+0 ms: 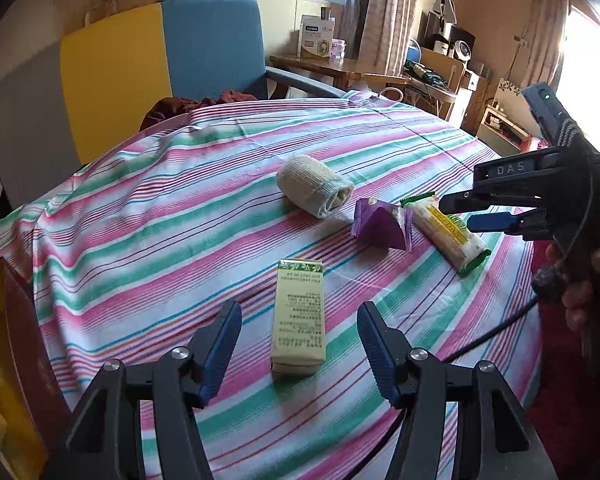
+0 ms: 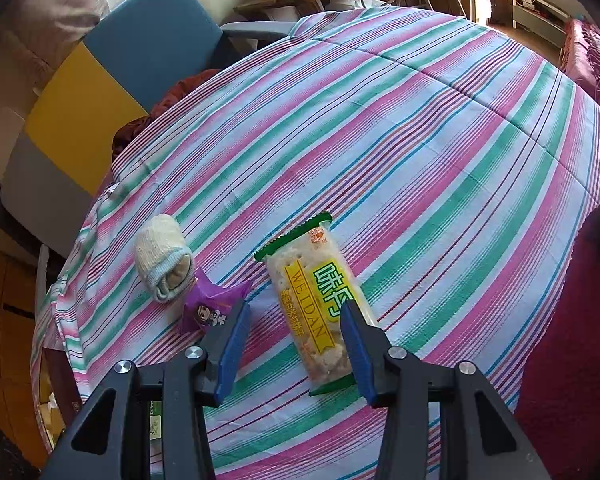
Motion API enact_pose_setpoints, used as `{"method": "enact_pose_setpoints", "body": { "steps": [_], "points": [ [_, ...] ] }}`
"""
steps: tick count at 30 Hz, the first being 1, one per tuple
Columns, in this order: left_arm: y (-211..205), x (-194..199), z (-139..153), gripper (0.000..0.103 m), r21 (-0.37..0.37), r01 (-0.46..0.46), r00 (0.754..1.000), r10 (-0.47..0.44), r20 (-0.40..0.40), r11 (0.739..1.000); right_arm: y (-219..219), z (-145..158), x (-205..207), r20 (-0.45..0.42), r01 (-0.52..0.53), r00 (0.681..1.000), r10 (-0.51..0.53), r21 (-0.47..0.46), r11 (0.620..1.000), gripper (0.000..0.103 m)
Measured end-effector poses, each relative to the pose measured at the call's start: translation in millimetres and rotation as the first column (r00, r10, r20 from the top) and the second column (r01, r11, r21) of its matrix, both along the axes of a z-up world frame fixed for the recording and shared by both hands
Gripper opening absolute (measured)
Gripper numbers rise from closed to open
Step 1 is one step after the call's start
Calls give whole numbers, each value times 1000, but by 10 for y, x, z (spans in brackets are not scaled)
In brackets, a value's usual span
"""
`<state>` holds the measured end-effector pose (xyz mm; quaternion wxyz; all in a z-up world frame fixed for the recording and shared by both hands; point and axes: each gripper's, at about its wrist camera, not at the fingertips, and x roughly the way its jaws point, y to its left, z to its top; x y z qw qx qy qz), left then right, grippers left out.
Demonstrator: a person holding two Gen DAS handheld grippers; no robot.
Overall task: Organize objects
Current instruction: 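Grasp the green-labelled box with the left tool and lift it, then grasp the purple snack packet with the right tool while the left tool holds the green box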
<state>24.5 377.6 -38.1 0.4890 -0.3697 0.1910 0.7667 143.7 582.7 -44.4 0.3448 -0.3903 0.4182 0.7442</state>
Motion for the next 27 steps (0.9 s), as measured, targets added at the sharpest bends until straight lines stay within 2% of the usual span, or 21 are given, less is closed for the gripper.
{"method": "enact_pose_setpoints", "body": {
  "steps": [1,3,4,6,9,15,20,23,27],
  "points": [
    [79,-14,-54,59,-19,4,1000,-4,-1,1000,-1,-3,-5,0,-1,1000,1,-1,1000,47],
    [184,-69,-209,33,-62,-3,1000,5,29,998,-4,-5,-13,1,-4,1000,4,-1,1000,47],
    [184,-94,-282,30,-72,-22,999,25,40,997,-8,-4,-15,0,-6,1000,6,0,1000,47],
    [122,-119,-382,30,-46,-39,997,41,62,998,-19,-8,-42,0,-16,1000,16,1,1000,47],
    [35,-98,-404,30,-5,-49,997,49,54,999,-48,0,-96,3,-40,999,40,6,999,47],
    [8,-92,-418,30,14,-48,997,47,61,999,-139,-13,-232,10,-103,995,103,19,994,47],
    [-18,-102,-416,30,27,-49,996,46,77,998,-274,-11,-388,51,-190,981,188,44,981,47],
    [-25,-116,-417,30,33,-49,995,46,87,998,-424,40,-530,139,-309,946,293,113,944,48],
    [-36,-152,-425,30,43,-48,993,44,105,998,-624,127,-794,285,-521,842,459,205,828,48]
  ]
}}
